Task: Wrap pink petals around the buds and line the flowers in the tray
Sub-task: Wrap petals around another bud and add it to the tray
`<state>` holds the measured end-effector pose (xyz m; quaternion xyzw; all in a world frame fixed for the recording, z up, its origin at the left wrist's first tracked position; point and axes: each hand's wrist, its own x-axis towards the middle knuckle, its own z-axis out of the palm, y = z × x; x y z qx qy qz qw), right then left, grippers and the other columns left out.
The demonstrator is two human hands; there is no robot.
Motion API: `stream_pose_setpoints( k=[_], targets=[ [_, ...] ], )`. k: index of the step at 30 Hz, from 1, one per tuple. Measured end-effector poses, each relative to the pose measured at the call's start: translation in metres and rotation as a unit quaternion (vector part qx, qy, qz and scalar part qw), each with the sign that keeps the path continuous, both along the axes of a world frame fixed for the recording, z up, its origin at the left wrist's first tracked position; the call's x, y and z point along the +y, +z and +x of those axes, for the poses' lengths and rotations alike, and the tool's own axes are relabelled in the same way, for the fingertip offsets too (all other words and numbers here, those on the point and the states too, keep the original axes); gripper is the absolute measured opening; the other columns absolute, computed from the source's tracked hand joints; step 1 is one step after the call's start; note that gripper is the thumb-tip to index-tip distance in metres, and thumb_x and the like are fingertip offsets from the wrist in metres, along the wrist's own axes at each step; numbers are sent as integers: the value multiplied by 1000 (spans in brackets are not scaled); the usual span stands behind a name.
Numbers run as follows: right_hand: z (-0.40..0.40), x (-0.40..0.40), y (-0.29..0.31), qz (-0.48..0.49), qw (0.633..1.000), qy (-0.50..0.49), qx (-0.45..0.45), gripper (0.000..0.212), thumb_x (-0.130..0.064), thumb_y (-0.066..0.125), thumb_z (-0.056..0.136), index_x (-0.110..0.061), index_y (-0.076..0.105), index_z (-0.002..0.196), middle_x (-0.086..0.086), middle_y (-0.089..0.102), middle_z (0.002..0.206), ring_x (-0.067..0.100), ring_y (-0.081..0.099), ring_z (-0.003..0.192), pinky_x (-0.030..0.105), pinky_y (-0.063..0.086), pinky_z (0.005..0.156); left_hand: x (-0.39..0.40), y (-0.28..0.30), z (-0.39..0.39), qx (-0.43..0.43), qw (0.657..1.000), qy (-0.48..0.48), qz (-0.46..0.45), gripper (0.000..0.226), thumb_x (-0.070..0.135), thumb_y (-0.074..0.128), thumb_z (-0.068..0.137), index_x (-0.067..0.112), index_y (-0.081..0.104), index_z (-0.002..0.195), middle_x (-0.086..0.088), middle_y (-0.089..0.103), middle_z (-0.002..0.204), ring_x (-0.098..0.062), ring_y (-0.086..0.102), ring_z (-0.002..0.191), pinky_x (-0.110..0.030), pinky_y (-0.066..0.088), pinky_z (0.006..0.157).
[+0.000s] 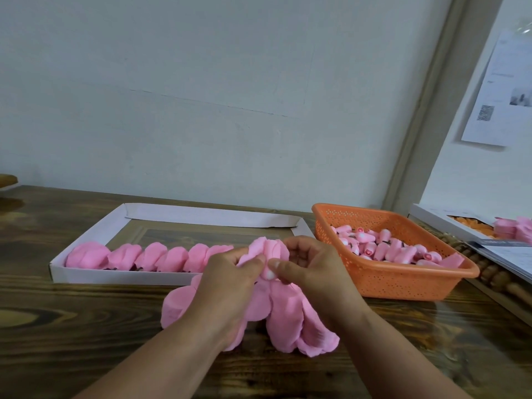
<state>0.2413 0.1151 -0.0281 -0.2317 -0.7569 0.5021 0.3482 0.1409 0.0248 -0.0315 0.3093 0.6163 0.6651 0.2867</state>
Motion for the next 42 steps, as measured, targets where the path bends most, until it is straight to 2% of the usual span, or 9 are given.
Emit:
stream_pose_setpoints(
  k=[4,8,12,18,21,27,32,36,42],
  targets=[
    [3,10,9,-21,998,51,-36,42,4,71,78,-12,63,116,13,67,78,21,60,68,30,52,68,-1,-1,-4,8,999,-53,0,29,12,51,97,17,68,73,13,66,57,6,59,53,-9,43,47],
    [6,12,17,7,995,93,-31,39,7,71,75,-28,73,93,24,67,86,22,59,72,31,52,68,-1,-1,-7,9,997,-75,-12,21,17,53,97,17,71,86,14,69,62,5,62,57,-10,44,48],
    [3,13,15,-27,998,48,-15,31,7,74,73,-14,66,96,7,69,71,20,62,65,29,53,62,0,-1,-6,1,998,-60,-8,20,15,53,96,14,73,96,6,73,75,-4,67,68,-15,48,56],
    [3,7,10,-30,999,11,-27,10,-2,75,75,-2,67,80,7,67,61,12,59,53,21,49,53,1,-3,-6,-72,996,-47,0,19,12,54,95,10,70,104,-6,75,84,-17,70,80,-24,51,59],
    [3,3,9,24,999,29,-39,11,-3,72,78,-10,72,87,7,71,75,12,63,66,23,52,60,1,-1,-6,-95,995,-36,12,21,14,53,96,10,73,95,-9,74,81,-23,69,79,-33,55,66],
    [3,-2,7,27,998,46,-32,20,-2,66,83,-12,70,99,19,69,91,41,63,90,53,52,81,-4,6,-3,-117,991,-54,18,30,11,49,96,10,74,80,-10,68,79,-24,63,76,-32,49,65],
    [0,-2,6,25,999,30,-38,18,1,69,80,-14,68,89,17,69,81,26,61,70,41,52,71,-7,9,0,-76,995,-66,10,38,0,47,86,14,59,53,12,52,44,-11,53,62,-24,36,50],
    [0,2,6,-17,1000,13,-15,25,4,74,74,-9,63,92,16,69,82,25,63,69,37,52,65,-9,3,-2,-58,992,-102,37,26,-4,50,86,2,66,67,-2,62,65,-16,59,72,-23,47,63],
    [3,6,8,-23,997,58,-49,42,2,71,78,-17,65,114,23,68,91,25,61,66,34,53,67,-9,1,-6,-6,991,-133,20,40,-3,50,93,15,71,64,-3,66,70,-13,58,72,-18,48,63]
  ],
)
